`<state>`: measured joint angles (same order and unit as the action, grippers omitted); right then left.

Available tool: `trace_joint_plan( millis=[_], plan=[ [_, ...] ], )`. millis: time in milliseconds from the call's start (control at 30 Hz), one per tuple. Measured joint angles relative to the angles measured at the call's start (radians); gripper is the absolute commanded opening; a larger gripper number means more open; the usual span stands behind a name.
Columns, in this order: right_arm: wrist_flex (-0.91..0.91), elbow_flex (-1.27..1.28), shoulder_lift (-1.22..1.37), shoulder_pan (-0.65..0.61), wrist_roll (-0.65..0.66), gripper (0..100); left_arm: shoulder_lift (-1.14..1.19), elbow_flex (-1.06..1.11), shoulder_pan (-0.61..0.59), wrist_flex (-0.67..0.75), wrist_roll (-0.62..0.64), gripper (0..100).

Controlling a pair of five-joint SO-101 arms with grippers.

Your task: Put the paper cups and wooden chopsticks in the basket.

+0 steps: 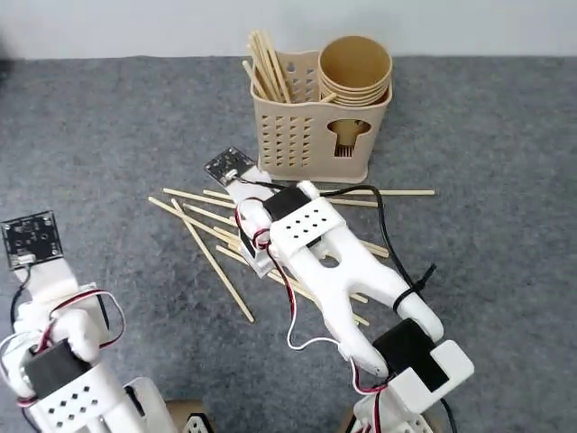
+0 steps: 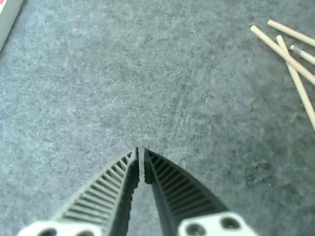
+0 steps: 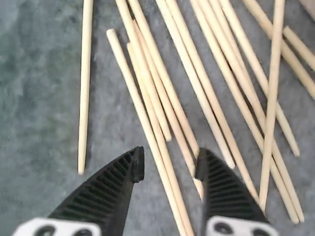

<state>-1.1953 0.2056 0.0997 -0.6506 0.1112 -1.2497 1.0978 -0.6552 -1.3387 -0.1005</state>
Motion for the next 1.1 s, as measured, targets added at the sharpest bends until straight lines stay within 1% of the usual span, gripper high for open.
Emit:
trace_joint_plan(
  millis=[67,133,233,367,567,633,733,800,900,1000,1100],
  plan=[
    [0.034,0.000,0.038,0.000,0.000,23.0,0.000,0.044,0.000,0.032,0.000,1],
    [0.060,0.000,0.087,0.002,0.031,22.6,0.000,0.091,0.000,0.064,0.000,1],
    [0.069,-0.018,0.176,0.000,0.064,22.9,0.000,0.152,0.000,0.101,-0.002,1],
    [0.069,-0.095,0.281,0.002,0.077,22.9,0.000,0.219,0.000,0.141,-0.003,1],
    [0.069,-0.176,0.364,-0.032,0.081,22.4,0.000,0.247,0.000,0.170,-0.003,1],
    [0.069,-0.190,0.387,-0.049,0.080,18.4,0.000,0.247,0.000,0.172,-0.003,1],
    [0.069,-0.204,0.396,-0.041,0.081,6.3,0.000,0.270,0.000,0.181,-0.003,1],
    [0.072,-0.210,0.402,-0.037,0.083,0.2,0.000,0.285,0.000,0.199,-0.003,1],
    [0.077,-0.210,0.402,-0.034,0.121,2.8,0.000,0.288,0.000,0.209,-0.003,1],
    [0.077,-0.210,0.402,-0.034,0.137,0.6,0.000,0.288,0.000,0.212,-0.003,1],
    [0.077,-0.210,0.402,-0.023,0.141,0.9,0.000,0.288,0.000,0.212,-0.003,1]
  ],
)
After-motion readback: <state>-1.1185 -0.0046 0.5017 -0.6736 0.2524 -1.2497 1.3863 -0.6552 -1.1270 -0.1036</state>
